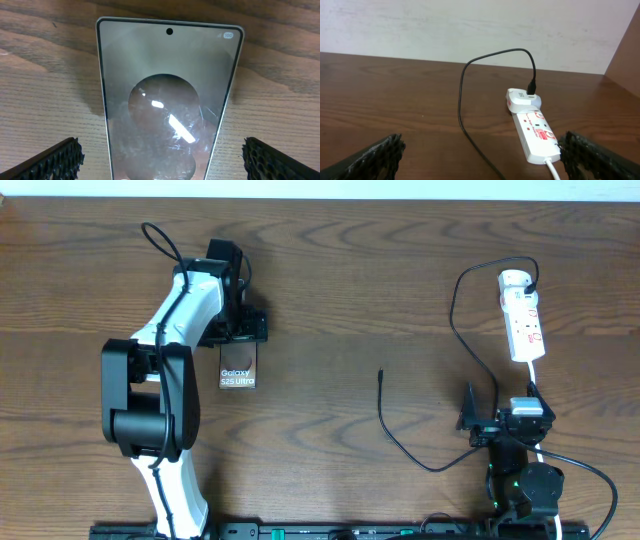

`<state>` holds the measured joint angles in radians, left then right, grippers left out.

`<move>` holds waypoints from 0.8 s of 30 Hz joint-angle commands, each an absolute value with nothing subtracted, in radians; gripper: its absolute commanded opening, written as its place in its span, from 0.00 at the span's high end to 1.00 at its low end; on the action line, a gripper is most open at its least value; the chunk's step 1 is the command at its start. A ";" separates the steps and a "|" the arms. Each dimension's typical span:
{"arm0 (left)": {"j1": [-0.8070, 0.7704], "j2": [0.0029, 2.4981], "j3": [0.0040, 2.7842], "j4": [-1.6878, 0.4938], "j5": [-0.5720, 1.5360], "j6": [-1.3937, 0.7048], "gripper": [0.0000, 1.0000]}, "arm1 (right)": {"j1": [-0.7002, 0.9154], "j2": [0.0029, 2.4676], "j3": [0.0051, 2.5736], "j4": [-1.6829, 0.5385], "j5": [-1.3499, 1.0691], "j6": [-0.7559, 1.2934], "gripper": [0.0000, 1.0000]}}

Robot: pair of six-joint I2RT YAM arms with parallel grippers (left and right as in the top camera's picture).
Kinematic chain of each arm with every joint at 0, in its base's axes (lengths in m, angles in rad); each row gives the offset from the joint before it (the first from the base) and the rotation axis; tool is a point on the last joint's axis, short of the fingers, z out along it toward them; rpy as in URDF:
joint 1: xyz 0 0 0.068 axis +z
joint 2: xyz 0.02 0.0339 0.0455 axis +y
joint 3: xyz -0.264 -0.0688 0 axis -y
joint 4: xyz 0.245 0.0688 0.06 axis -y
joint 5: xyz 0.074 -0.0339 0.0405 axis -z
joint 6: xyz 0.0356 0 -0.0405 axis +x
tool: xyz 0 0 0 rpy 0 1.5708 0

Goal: Plug charger to phone and switch on socket

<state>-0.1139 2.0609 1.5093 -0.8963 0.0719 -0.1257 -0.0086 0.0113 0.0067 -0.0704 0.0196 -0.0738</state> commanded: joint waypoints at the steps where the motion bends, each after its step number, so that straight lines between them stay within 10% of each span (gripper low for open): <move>1: -0.113 2.089 1.493 -0.899 0.060 -0.109 0.02 | 0.007 0.006 0.006 -0.075 0.027 -0.084 0.01; 24: -0.113 2.092 1.473 -0.859 0.059 -0.109 0.02 | 0.007 0.006 0.006 -0.075 0.027 -0.084 0.01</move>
